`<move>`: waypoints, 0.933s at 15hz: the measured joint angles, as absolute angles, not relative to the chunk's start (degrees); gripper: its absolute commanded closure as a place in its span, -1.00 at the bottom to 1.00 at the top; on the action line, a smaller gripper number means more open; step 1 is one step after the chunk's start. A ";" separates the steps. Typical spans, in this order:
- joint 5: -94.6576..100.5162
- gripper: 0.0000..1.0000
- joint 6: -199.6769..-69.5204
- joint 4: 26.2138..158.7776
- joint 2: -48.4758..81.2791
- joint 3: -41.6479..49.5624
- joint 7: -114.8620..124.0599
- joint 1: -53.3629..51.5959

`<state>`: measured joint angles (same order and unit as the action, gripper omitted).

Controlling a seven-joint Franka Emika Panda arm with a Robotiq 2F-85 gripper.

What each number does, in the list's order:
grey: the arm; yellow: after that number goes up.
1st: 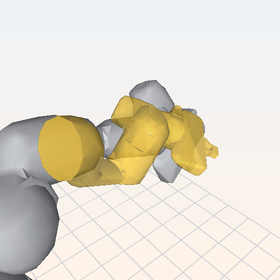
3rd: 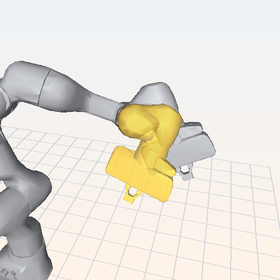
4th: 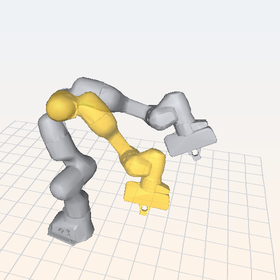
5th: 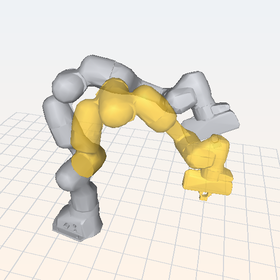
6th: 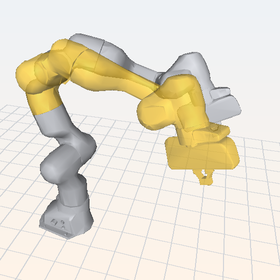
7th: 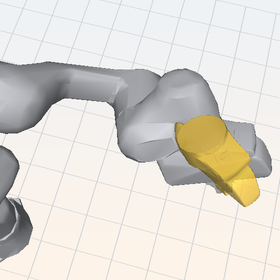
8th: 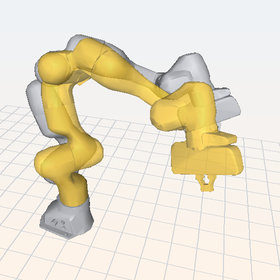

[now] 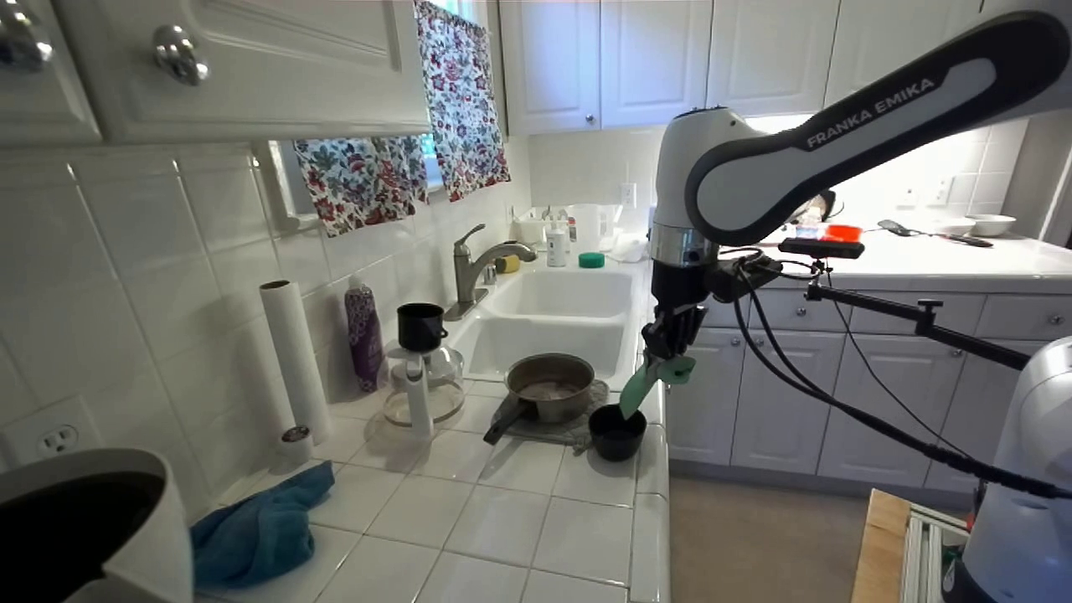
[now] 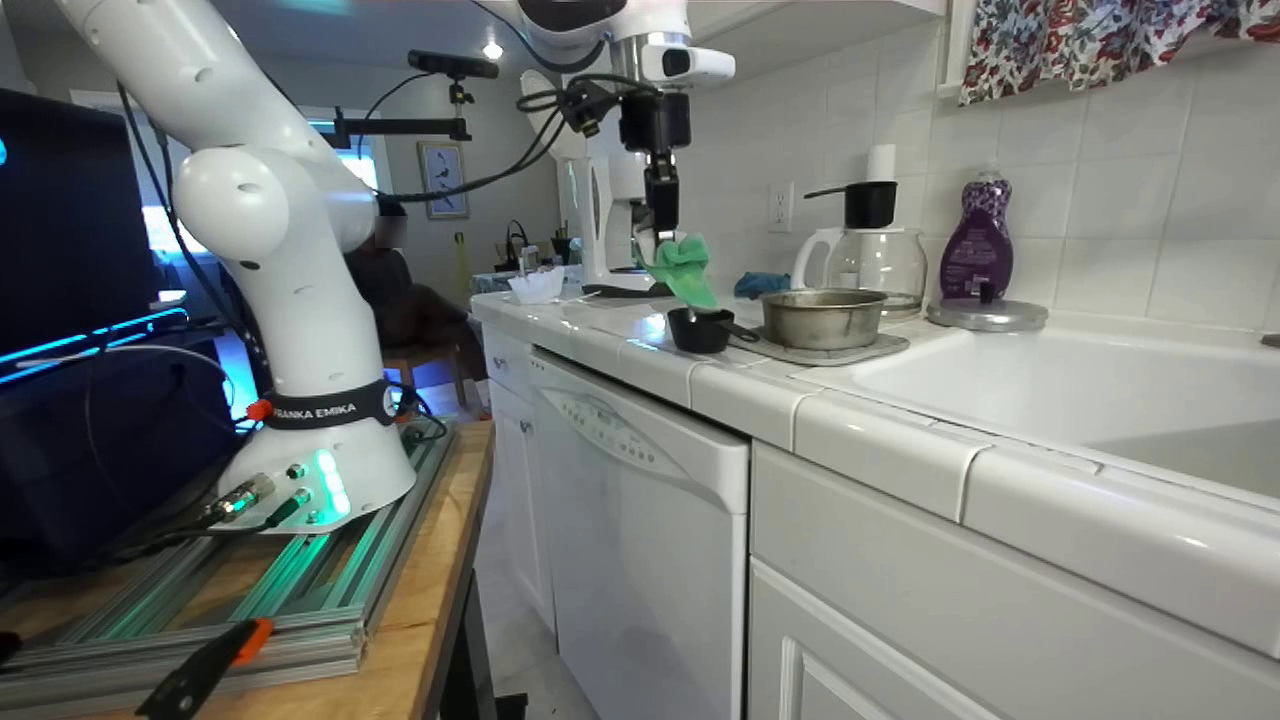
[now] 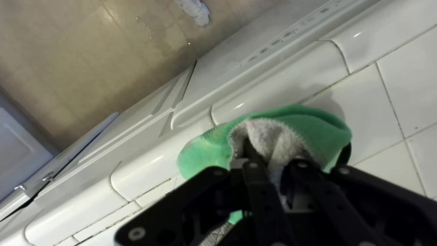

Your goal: Put the green towel in the measuring cup.

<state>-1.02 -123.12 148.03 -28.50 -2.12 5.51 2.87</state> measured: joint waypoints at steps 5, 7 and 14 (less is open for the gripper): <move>-0.97 0.93 -125.50 145.29 -22.75 -3.41 5.51 1.64; -0.97 0.93 -125.50 144.04 -21.62 -4.13 5.51 0.86; -1.77 0.93 -125.58 142.02 -16.16 -5.42 5.32 -3.04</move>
<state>-1.77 -125.58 142.02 -16.16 -5.42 5.32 -3.04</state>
